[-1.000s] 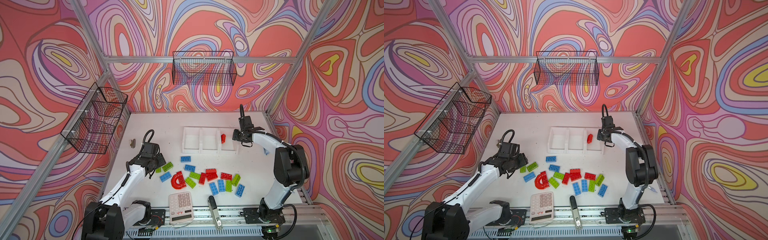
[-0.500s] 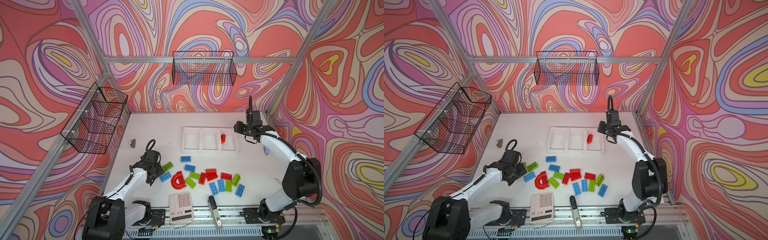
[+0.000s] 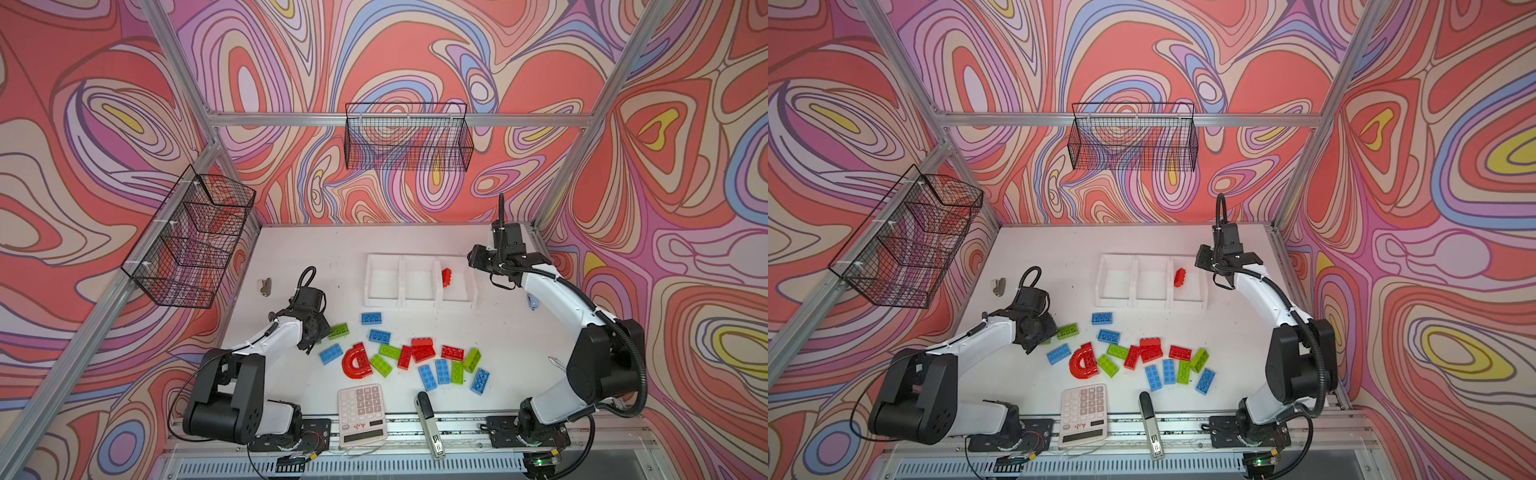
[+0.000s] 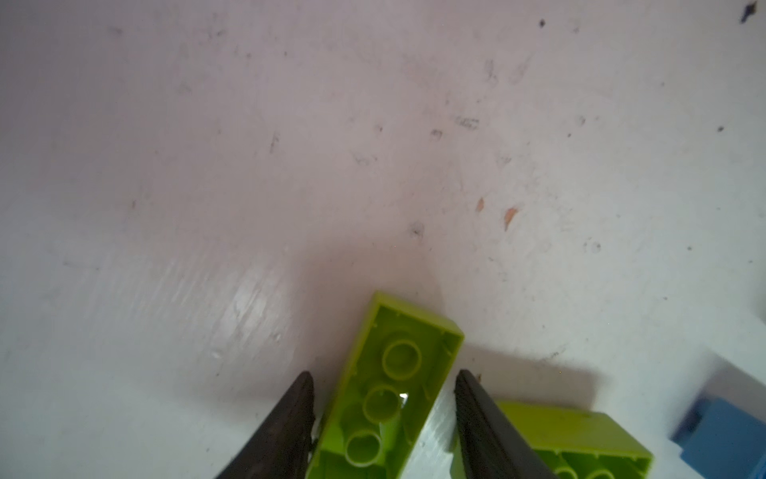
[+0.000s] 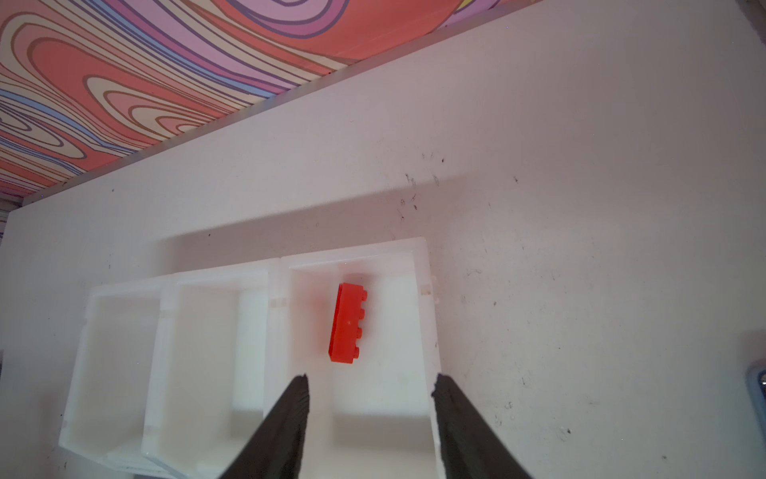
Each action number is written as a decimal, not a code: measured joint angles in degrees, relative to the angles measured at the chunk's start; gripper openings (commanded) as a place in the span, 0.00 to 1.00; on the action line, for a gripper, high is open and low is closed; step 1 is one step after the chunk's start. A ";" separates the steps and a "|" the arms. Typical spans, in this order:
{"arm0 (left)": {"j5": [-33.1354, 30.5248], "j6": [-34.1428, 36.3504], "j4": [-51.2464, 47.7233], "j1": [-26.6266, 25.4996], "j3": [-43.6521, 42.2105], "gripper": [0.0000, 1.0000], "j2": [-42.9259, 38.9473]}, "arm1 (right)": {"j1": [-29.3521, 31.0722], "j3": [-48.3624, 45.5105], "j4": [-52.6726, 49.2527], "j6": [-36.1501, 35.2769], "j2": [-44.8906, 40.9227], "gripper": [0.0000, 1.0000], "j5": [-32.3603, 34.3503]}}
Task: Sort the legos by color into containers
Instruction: 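Grasp a lime-green brick with the left gripper, then drop the lime-green brick with the left gripper into the nearest compartment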
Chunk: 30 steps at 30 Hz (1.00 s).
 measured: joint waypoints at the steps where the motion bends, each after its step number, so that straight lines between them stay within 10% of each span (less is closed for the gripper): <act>1: 0.04 0.35 0.52 0.17 0.50 0.43 0.76 | 0.00 -0.02 0.00 0.04 0.00 0.52 -0.09; 17: 1.79 5.29 -2.40 0.85 4.44 0.23 1.38 | 0.00 -0.02 -0.44 1.11 0.00 0.50 -0.13; 30: 3.23 12.66 -6.21 -9.75 34.14 0.23 5.22 | 0.02 -3.48 1.01 3.50 0.00 0.50 -2.14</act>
